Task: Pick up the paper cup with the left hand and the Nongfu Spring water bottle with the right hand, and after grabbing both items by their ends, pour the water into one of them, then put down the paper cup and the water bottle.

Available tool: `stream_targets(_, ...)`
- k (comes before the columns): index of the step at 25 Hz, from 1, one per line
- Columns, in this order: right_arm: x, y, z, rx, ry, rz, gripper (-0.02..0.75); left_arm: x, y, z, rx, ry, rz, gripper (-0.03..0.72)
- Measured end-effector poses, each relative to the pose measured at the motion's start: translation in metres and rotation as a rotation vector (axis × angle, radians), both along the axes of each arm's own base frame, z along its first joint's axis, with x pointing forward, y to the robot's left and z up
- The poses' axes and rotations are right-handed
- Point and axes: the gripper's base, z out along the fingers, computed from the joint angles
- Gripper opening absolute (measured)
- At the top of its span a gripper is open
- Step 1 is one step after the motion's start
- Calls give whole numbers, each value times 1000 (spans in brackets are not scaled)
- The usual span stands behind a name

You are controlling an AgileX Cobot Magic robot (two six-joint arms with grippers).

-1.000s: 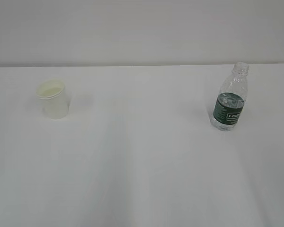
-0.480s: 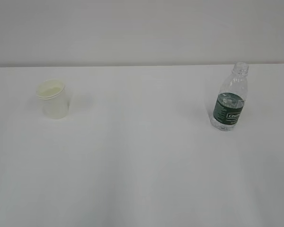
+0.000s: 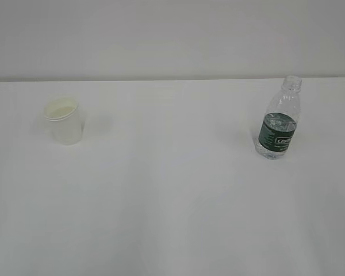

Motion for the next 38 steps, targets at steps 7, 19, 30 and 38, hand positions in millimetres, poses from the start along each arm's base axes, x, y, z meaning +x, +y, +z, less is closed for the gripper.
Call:
stream_targets(7, 3, 1, -4, 6, -27, 1, 589, -6, 1, 1, -4, -37, 0, 432)
stream_targets(19, 3, 2, -5, 25, -27, 3, 588, -9, 1, 2, -7, -58, 0, 432)
stream_targets(30, -11, -3, -10, -20, 170, -28, 589, -9, 1, 2, -7, -58, 0, 432)
stream_targets(38, -16, -6, -9, -15, 148, -67, 588, -10, 1, 1, -7, -61, 0, 432)
